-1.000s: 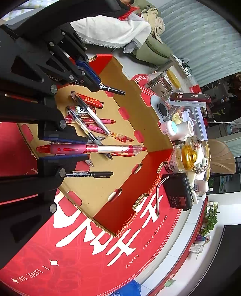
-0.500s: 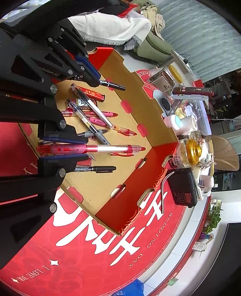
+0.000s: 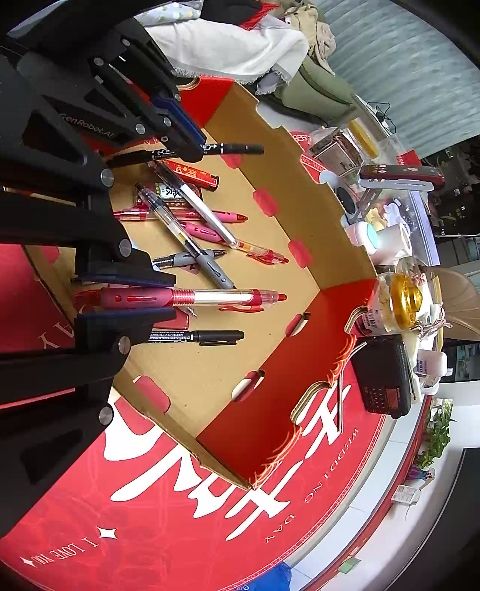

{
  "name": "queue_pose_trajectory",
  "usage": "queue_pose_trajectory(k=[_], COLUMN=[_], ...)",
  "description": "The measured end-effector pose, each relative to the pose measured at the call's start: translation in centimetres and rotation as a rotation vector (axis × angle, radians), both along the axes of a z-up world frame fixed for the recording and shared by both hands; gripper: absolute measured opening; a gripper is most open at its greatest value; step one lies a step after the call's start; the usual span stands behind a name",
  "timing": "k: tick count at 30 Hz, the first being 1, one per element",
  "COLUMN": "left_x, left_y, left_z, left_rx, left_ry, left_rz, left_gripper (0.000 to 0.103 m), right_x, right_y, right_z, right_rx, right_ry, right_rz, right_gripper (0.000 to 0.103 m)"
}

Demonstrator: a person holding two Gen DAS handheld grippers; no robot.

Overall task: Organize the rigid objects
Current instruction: 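Open both tools to drop the black marker and red pen into the box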

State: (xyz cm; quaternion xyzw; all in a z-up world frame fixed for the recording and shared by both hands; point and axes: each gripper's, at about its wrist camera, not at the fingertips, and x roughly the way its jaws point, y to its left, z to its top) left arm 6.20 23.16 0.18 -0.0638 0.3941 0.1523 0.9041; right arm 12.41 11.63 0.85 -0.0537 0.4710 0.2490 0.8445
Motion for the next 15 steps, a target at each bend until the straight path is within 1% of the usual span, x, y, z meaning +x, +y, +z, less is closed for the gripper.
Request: queue_pose_trajectory(k=[3, 4, 5, 6, 8, 9, 11, 12, 13, 14, 15], left_x=[0.6, 0.7, 0.7, 0.6, 0.3, 0.0, -0.2, -0.1, 0.0, 0.0, -0.2], left_y=[-0.1, -0.2, -0.3, -0.4, -0.4, -0.4, -0.3, 0.1, 0.4, 0.7, 1.0], left_z=[-0.3, -0.3, -0.4, -0.3, 0.2, 0.6, 0.9, 0.8, 0.6, 0.4, 0.3], left_rx=[0.001, 0.008, 0.016, 0.014, 0.008, 0.016, 0.042, 0.055, 0.068, 0.078, 0.071], left_ry=[0.049, 0.054, 0.067, 0.065, 0.043, 0.023, 0.019, 0.045, 0.079, 0.113, 0.118], left_rz=[-0.014, -0.016, -0.018, -0.02, -0.021, -0.01, 0.019, 0.053, 0.084, 0.114, 0.12], left_gripper=[0.01, 0.017, 0.028, 0.037, 0.078, 0.082, 0.083, 0.084, 0.09, 0.1, 0.103], right_x=[0.1, 0.1, 0.1, 0.1, -0.1, -0.2, -0.5, -0.7, -0.8, -1.2, -1.5], right_y=[0.3, 0.4, 0.4, 0.4, 0.6, 0.6, 0.5, 0.3, 0.0, -0.4, -0.6], right_z=[-0.1, -0.1, -0.1, -0.1, -0.1, -0.1, 0.3, 0.6, 1.0, 1.8, 2.3], right_rx=[-0.021, -0.026, -0.031, -0.034, -0.051, -0.056, -0.075, -0.078, -0.084, -0.054, -0.05], right_ry=[0.001, 0.0, -0.001, -0.004, -0.007, -0.011, -0.026, -0.041, -0.057, -0.077, -0.089], right_rz=[0.01, 0.01, 0.01, 0.008, 0.018, 0.026, 0.026, 0.022, 0.013, 0.032, 0.033], right_gripper=[0.012, 0.012, 0.012, 0.012, 0.012, 0.012, 0.023, 0.04, 0.065, 0.074, 0.094])
